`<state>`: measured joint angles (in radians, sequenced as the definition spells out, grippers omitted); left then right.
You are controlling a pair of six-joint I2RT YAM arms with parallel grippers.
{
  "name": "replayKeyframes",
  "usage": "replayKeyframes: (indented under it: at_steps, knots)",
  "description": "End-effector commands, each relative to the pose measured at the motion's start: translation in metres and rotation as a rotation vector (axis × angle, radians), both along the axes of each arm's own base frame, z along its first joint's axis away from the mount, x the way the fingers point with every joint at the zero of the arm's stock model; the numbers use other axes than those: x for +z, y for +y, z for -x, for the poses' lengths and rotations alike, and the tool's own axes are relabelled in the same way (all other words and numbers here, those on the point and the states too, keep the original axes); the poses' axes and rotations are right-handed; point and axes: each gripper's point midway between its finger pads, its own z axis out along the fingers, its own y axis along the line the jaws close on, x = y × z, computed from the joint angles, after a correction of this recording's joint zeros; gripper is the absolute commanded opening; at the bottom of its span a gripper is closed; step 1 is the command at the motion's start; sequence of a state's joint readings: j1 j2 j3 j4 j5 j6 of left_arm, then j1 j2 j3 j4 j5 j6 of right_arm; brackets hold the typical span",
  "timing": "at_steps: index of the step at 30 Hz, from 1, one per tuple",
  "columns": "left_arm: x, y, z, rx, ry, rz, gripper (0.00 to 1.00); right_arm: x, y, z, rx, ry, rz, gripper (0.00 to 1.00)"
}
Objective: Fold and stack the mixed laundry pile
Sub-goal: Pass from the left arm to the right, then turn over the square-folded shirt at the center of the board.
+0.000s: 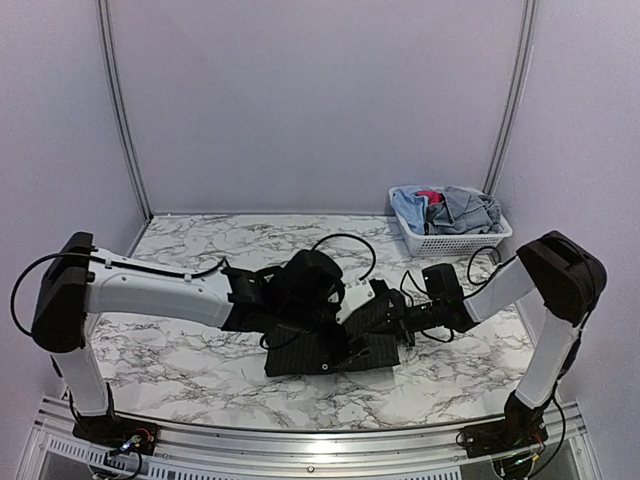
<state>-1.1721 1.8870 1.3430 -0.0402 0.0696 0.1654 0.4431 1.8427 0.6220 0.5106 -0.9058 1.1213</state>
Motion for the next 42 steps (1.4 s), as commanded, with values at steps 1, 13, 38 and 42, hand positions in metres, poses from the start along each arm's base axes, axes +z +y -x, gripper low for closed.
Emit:
replayKeyframes:
  at_steps: [1, 13, 38, 42]
  knots:
    - [0.063, 0.025, -0.02, 0.187, 0.011, 0.149, 0.99, 0.002, -0.023, 0.013, 0.084, -0.076, 0.158, 0.0]
    - [0.032, 0.078, -0.05, 0.546, 0.402, 0.115, 0.99, 0.025, -0.116, 0.028, 0.192, -0.22, 0.572, 0.0]
    - [0.024, 0.216, -0.026, 0.651, 0.471, 0.076, 0.99, 0.181, -0.301, -0.013, -0.205, -0.226, 1.566, 0.0]
    - [0.02, 0.226, -0.024, 0.673, 0.464, 0.064, 0.99, 0.162, -0.237, -0.039, -0.044, -0.274, 1.573, 0.0]
